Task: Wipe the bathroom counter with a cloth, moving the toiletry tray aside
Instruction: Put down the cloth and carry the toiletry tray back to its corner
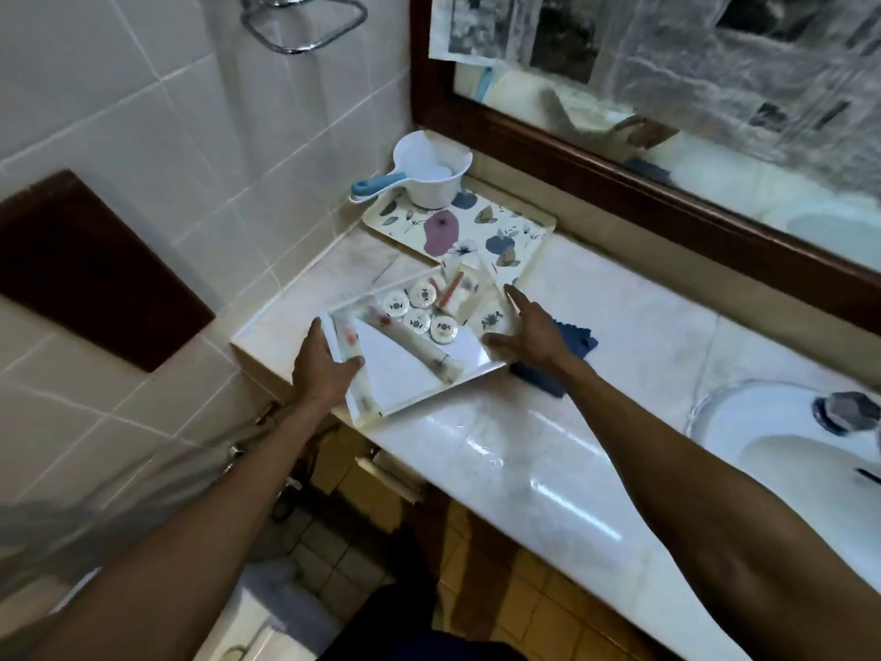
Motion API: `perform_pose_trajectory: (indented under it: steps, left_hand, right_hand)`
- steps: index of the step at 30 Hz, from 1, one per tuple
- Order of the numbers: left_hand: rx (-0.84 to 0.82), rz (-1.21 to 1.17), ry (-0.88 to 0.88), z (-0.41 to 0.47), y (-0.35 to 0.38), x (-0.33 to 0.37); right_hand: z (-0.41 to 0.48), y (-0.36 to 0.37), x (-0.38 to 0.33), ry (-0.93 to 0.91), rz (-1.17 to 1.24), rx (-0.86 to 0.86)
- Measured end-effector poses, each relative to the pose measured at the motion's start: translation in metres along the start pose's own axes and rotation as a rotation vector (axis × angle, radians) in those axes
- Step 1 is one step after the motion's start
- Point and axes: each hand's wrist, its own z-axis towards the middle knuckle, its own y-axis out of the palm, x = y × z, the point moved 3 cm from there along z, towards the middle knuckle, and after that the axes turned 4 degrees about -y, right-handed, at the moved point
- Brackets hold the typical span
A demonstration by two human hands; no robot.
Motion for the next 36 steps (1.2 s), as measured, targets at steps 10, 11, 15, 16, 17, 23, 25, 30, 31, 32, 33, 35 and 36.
perform_pose_trajectory:
  steps: [10,11,15,16,17,23,25,30,31,32,33,35,36]
  left_hand:
    - [-0.186,0.038,0.298,-0.137,0.109,0.086]
    - [-0.212,0.035,0.321,-0.157,0.121,0.091]
    - [-0.323,0.028,0.434,-0.243,0.176,0.109]
    - [-0.352,0.027,0.454,-0.263,0.191,0.113]
    - [-0.381,0.024,0.466,-0.283,0.206,0.116]
    - [-0.531,0.064,0.588,-0.386,0.283,0.152]
    - [-0.578,0.09,0.634,-0.411,0.309,0.17]
    - [-0.667,0.111,0.72,-0.463,0.375,0.218]
    - [-0.681,0.111,0.743,-0.473,0.389,0.228]
    - [-0.697,0.112,0.774,-0.483,0.404,0.239]
    - [-0.719,0.107,0.793,-0.491,0.419,0.249]
    - [-0.765,0.097,0.828,-0.508,0.45,0.272]
    - [-0.775,0.095,0.849,-0.515,0.464,0.284]
  right_hand:
    - [-0.201,-0.097,0.127,0.186,0.045,0.263]
    - [-0.228,-0.105,0.139,0.206,0.047,0.284]
    - [-0.341,-0.135,0.19,0.297,0.076,0.38]
    - [-0.368,-0.142,0.203,0.325,0.079,0.402]
    - [-0.394,-0.149,0.215,0.358,0.081,0.417]
    - [-0.523,-0.185,0.277,0.537,0.131,0.537]
    - [-0.555,-0.193,0.293,0.571,0.159,0.597]
    - [-0.615,-0.215,0.336,0.707,0.202,0.73]
    - [-0.624,-0.222,0.346,0.732,0.205,0.748]
    - [-0.632,-0.23,0.357,0.755,0.205,0.765]
    - [-0.64,-0.239,0.367,0.775,0.2,0.781]
    - [-0.65,-0.262,0.388,0.805,0.185,0.811]
    - [-0.654,-0.273,0.399,0.82,0.176,0.827]
